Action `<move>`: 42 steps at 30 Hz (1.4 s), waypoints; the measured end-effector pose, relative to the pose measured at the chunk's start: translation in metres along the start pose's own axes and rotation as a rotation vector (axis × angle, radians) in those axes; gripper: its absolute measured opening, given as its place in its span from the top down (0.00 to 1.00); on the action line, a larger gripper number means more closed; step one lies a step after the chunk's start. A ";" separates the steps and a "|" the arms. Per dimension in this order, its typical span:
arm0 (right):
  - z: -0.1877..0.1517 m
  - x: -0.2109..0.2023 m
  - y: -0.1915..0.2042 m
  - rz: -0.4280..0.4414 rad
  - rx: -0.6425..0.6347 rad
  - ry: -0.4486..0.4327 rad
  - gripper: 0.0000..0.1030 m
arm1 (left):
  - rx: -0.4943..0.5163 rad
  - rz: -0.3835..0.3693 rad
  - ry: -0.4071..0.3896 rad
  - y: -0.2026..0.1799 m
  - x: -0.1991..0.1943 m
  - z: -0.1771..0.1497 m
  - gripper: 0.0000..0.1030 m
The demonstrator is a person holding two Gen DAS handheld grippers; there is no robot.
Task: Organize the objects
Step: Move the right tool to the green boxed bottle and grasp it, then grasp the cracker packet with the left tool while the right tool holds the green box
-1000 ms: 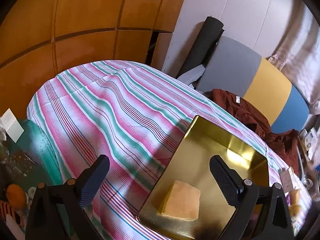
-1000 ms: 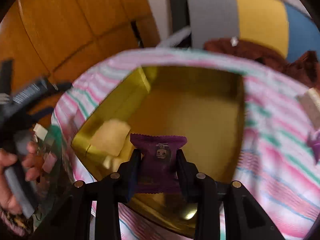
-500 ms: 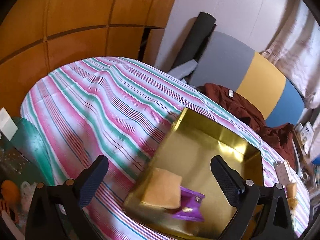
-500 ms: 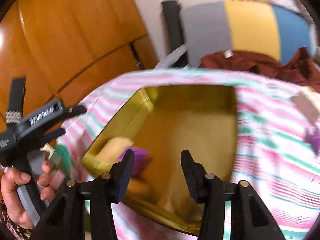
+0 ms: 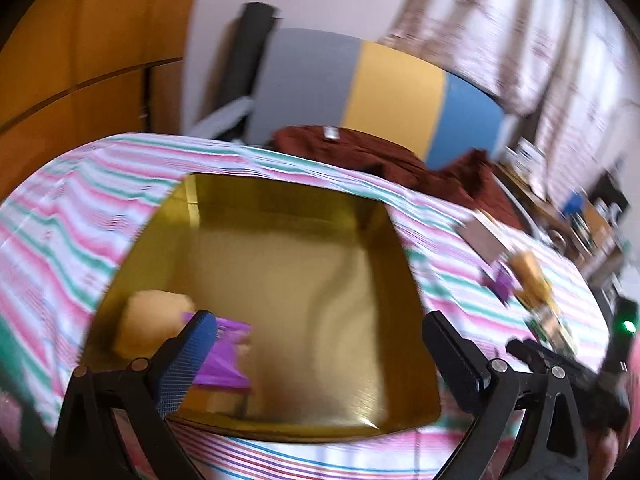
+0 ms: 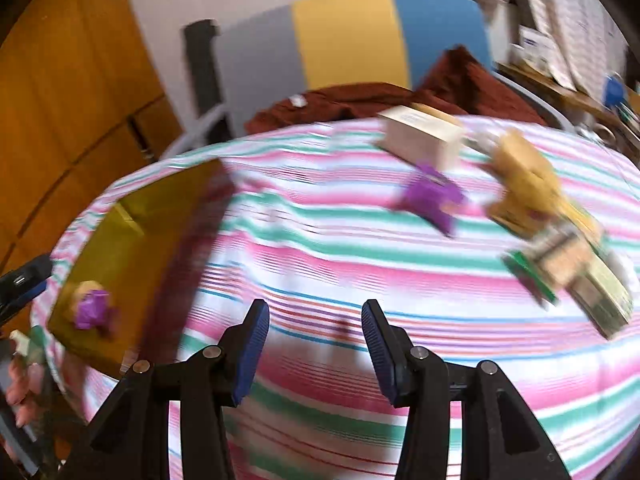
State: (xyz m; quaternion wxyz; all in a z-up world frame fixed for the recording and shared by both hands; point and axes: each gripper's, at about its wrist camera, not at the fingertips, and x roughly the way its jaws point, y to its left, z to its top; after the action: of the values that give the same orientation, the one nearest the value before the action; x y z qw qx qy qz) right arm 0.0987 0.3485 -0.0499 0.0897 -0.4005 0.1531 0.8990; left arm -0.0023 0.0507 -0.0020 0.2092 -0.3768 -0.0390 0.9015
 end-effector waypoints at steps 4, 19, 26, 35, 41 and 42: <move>-0.004 -0.009 -0.044 -0.092 0.032 -0.004 0.53 | 0.084 -0.057 0.019 -0.029 0.003 -0.013 0.00; 0.011 -0.033 -0.183 -0.323 0.060 -0.032 0.53 | 0.198 -0.188 0.092 -0.089 0.006 -0.045 0.00; 0.006 -0.024 -0.178 -0.367 -0.048 -0.030 0.53 | 0.249 -0.205 0.126 -0.111 0.009 -0.053 0.00; 0.004 -0.019 -0.190 -0.308 -0.002 -0.071 0.53 | 0.379 -0.203 0.151 -0.157 0.023 -0.057 0.00; -0.008 -0.012 -0.200 -0.253 0.112 -0.049 0.63 | 0.432 -0.243 0.174 -0.193 0.040 -0.055 0.00; -0.010 -0.016 -0.203 -0.252 0.126 -0.079 0.70 | 0.447 -0.245 0.175 -0.201 0.043 -0.055 0.00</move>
State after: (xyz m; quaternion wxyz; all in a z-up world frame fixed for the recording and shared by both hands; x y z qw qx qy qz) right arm 0.1739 0.5348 -0.0861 0.2331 -0.3745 0.1542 0.8841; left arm 0.0784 0.2458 -0.0239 0.3972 -0.3904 0.1341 0.8197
